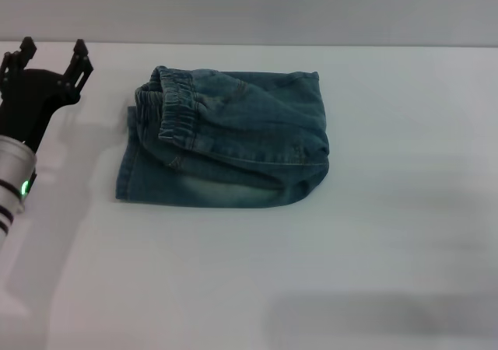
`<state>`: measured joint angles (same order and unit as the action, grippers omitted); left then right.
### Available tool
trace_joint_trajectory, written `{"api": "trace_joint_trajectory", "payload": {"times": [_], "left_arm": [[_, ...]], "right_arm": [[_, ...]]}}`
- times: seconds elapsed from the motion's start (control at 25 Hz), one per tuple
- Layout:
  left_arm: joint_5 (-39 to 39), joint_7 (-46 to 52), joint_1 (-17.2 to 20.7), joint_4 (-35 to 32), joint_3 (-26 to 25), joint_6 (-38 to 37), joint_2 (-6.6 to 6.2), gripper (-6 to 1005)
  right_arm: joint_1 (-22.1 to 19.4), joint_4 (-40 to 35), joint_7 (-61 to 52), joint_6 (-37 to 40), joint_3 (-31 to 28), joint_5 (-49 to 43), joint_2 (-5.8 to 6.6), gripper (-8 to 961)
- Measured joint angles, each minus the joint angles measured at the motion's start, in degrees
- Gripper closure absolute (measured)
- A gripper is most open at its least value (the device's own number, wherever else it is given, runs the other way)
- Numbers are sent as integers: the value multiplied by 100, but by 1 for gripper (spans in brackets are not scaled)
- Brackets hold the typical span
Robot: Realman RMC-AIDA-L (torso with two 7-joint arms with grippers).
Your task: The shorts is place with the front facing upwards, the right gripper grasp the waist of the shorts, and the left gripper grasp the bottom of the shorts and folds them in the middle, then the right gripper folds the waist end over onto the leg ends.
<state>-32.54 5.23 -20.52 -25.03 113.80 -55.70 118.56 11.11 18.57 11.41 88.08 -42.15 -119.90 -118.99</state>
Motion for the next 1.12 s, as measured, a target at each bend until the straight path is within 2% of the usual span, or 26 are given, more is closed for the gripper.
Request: {"api": "trace_joint_trajectory", "payload": {"times": [0.12, 0.16, 0.32, 0.64, 1.12], "left_arm": [[-3, -2, -10, 175, 24, -178, 3, 208], [-9, -3, -10, 227, 27, -212, 4, 208], [-34, -42, 41, 331, 29, -271, 0, 208], [-28, -84, 99, 387, -10, -337, 0, 208], [-35, -84, 78, 439, 12, -372, 0, 208]], "right_arm": [[-106, -376, -675, 193, -4, 163, 37, 928], [-117, -688, -1485, 270, -2, 172, 52, 864], [-81, -1137, -2321, 414, -8, 225, 20, 645], [-96, -1222, -2404, 529, -122, 375, 1, 299], [-111, -1234, -2254, 500, -193, 387, -17, 118]]}}
